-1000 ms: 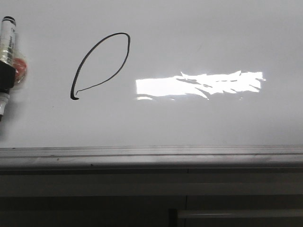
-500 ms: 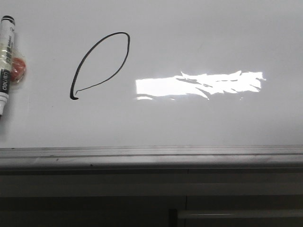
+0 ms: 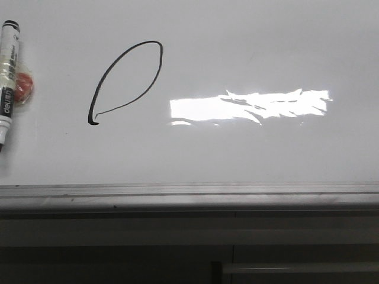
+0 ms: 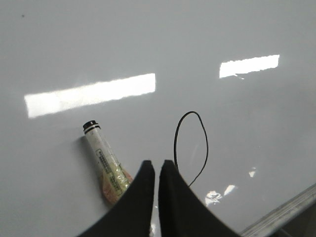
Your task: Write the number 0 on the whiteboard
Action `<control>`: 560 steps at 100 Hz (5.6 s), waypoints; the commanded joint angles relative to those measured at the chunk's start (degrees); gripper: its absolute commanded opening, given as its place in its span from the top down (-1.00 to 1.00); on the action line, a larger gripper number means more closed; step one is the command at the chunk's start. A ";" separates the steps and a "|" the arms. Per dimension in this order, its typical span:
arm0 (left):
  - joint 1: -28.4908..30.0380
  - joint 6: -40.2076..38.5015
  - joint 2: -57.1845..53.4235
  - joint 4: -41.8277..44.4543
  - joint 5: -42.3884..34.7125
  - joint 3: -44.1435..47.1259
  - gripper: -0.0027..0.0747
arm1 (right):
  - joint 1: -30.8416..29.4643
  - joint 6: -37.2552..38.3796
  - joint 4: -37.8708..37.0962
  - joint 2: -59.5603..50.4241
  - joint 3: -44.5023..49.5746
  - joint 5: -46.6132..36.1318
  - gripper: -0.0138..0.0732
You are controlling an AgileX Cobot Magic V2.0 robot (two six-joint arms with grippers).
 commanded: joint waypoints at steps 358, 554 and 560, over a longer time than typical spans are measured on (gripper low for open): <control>4.29 105.07 -19.08 -92.67 45.31 16.39 0.98 | -0.12 0.47 -8.22 -31.30 29.02 -26.15 0.84; 4.29 105.07 -19.08 -92.67 45.31 16.39 0.98 | -63.92 0.47 22.29 -32.29 44.32 -40.52 0.84; 4.29 105.07 -19.08 -92.67 45.31 16.39 0.98 | -65.23 0.47 22.30 -32.29 44.32 -39.32 0.84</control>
